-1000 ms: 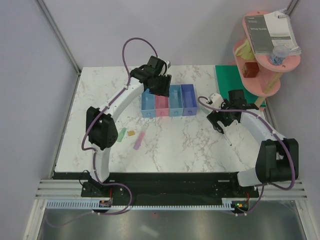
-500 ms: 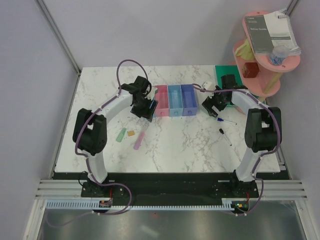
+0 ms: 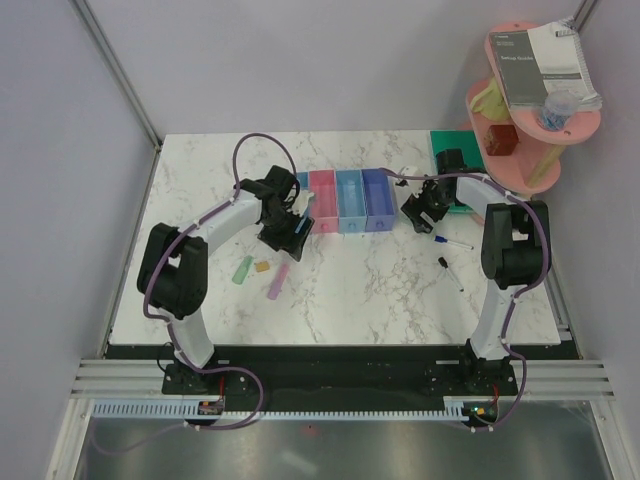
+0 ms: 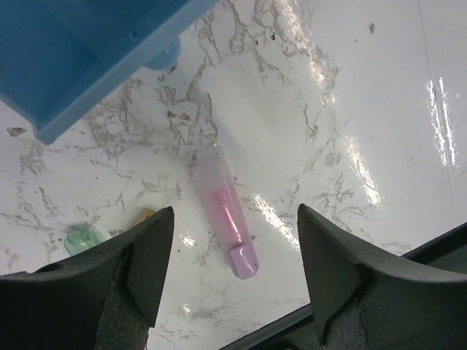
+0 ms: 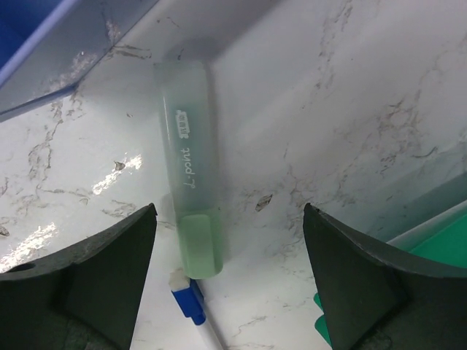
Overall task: Sort the stationery into containers
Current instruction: Pick up the pen from the center of the board, then place the pen in the storage box.
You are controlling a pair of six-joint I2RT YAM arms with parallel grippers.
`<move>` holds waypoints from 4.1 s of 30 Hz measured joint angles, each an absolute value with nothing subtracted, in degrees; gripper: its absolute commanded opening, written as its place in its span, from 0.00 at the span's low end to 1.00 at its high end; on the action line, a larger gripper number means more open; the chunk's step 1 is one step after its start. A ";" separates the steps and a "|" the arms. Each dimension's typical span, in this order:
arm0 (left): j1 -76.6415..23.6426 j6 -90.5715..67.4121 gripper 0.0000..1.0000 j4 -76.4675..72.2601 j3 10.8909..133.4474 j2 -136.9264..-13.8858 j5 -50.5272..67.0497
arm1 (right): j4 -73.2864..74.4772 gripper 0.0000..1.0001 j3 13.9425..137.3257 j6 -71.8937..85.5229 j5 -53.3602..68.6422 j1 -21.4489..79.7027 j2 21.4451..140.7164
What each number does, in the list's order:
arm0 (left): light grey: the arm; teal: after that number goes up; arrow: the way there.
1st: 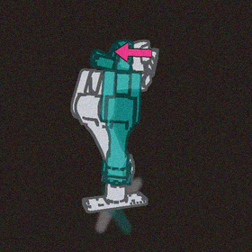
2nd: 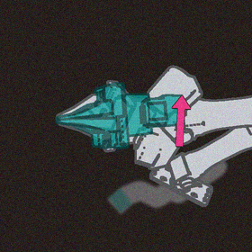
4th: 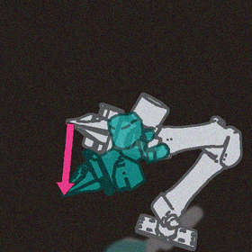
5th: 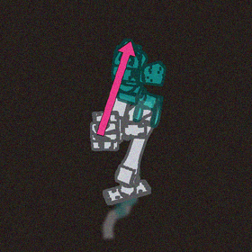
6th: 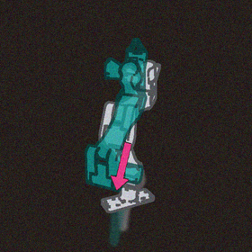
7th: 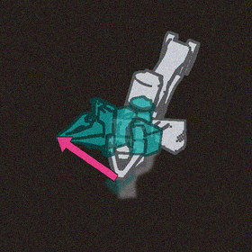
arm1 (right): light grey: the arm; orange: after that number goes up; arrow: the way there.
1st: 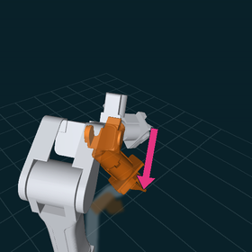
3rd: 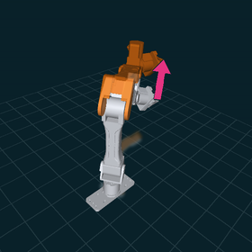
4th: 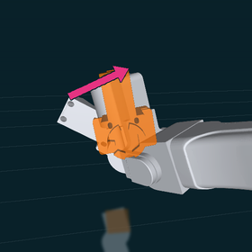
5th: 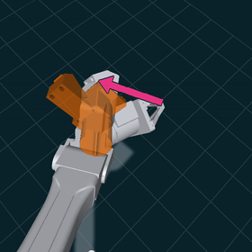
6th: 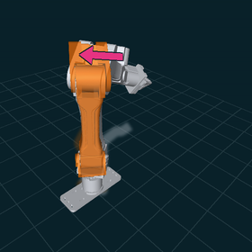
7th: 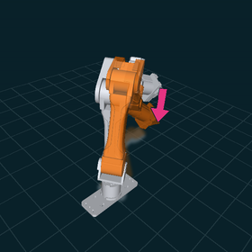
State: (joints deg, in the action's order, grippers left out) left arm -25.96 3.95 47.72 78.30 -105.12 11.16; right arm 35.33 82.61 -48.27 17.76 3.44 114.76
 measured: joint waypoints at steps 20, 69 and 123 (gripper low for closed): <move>-27.51 4.60 0.73 49.47 70.35 -101.65 13.15 | 33.91 0.00 78.08 -47.68 18.50 3.60 113.19; -25.19 -0.60 0.02 43.94 89.84 -100.40 29.23 | 14.66 0.05 83.48 -2.20 24.32 18.24 100.38; -23.51 -19.53 0.02 21.45 107.33 -128.27 36.40 | 16.43 0.68 81.87 -15.79 5.61 17.47 93.93</move>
